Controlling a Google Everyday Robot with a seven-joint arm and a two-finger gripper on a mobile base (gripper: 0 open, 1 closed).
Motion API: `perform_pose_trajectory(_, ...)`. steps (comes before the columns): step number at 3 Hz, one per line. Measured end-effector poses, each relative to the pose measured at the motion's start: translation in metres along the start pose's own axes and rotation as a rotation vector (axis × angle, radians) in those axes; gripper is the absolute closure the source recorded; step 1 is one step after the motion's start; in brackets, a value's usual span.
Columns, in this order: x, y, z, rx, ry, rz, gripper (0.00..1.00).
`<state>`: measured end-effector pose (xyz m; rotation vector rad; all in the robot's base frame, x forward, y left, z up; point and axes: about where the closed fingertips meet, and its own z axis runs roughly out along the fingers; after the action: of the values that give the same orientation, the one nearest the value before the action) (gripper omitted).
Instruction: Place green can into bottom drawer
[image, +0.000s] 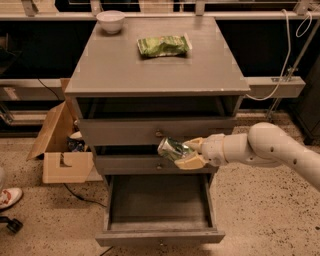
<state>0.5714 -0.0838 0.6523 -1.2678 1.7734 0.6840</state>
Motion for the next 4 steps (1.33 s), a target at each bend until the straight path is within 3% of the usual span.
perform_pose_trajectory(1,0.0,0.0,0.0,0.0,0.0,0.0,1.0)
perform_pose_trajectory(2,0.065,-0.004,0.019,0.02,0.011,0.032,1.0)
perform_pose_trajectory(4,0.207,-0.007,0.073,0.019,0.045,0.18,1.0)
